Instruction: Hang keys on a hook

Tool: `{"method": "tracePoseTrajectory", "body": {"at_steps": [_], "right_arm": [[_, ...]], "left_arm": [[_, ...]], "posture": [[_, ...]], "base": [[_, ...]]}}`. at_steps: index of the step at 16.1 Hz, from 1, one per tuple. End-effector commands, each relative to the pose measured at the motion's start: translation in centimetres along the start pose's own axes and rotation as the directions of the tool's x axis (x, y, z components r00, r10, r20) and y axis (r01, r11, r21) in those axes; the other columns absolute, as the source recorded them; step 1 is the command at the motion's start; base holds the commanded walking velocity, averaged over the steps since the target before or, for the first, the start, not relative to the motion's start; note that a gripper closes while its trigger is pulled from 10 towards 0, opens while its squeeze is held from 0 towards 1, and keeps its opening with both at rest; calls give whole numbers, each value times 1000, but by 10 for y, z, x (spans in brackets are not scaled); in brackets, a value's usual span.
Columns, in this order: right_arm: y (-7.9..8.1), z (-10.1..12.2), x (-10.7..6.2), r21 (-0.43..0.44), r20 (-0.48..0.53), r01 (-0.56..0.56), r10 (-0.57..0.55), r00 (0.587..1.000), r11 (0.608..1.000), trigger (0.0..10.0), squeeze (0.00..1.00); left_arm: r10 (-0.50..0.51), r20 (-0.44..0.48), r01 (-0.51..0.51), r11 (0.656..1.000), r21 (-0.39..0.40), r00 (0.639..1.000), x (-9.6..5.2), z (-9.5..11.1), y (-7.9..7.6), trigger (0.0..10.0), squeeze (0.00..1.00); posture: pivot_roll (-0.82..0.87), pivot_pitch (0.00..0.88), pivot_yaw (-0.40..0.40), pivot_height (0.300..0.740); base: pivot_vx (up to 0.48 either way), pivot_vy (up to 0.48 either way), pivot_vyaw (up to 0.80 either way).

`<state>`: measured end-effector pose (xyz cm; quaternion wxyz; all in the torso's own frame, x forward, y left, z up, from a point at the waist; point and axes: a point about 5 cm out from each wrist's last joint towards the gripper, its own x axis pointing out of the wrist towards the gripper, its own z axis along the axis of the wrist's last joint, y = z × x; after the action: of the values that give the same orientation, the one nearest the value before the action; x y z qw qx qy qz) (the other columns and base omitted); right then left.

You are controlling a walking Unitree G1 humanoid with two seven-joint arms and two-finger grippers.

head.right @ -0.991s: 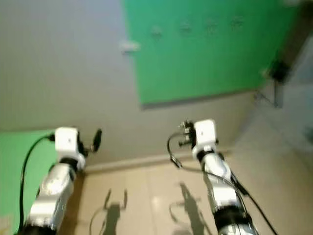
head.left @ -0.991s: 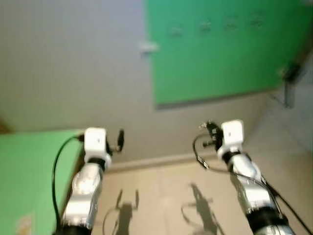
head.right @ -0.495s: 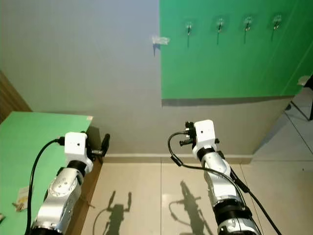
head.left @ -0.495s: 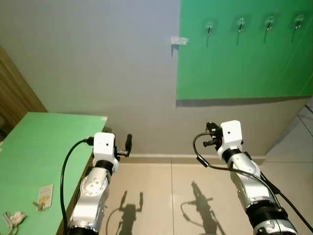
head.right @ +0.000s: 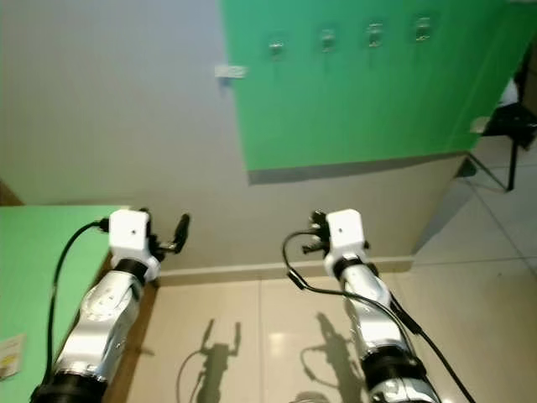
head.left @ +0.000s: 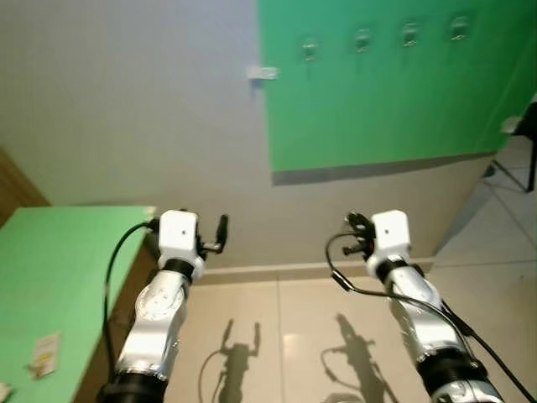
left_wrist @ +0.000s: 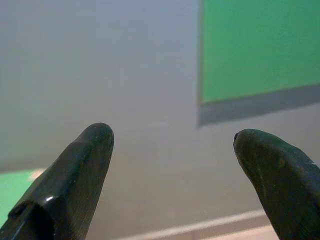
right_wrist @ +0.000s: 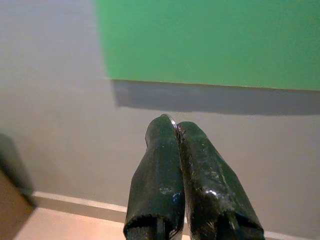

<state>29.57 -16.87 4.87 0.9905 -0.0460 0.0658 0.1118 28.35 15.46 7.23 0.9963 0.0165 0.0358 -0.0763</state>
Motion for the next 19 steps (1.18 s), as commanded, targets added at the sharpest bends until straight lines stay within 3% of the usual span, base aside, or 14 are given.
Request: {"method": "tracePoseTrajectory", "body": {"at_steps": [1, 3, 5, 10, 19], "right_arm": [[5, 4, 2, 1, 23, -12, 12, 1000, 1000, 0, 0], [5, 2, -1, 6, 23, -7, 7, 1000, 1000, 0, 0], [6, 3, -2, 1, 37, -6, 6, 999, 1000, 0, 0], [6, 50, 11, 4, 173, -30, 29, 985, 1000, 0, 0], [9, 45, 7, 14, 150, -24, 21, 988, 1000, 0, 0]], "left_arm": [[15, -14, -15, 1000, 9, 1000, 0, -2, 8, 10000, 0], [51, -19, -50, 997, 64, 999, 3, -1, 13, 10000, 0], [63, -41, -62, 998, 26, 997, 6, -3, 17, 10000, 0], [17, 15, -18, 999, 29, 1000, 13, 11, 11, 10000, 0], [-57, 0, 56, 994, 94, 998, 24, 16, -1, 10000, 0]], "posture": [[-203, 0, 111, 740], [-207, 0, 116, 740], [-210, 0, 120, 740], [-219, 0, 126, 740], [-236, 0, 141, 740]], "base": [[259, -401, 0], [285, -382, 0], [0, 0, 0], [313, 361, 0], [436, 74, 0]]}}
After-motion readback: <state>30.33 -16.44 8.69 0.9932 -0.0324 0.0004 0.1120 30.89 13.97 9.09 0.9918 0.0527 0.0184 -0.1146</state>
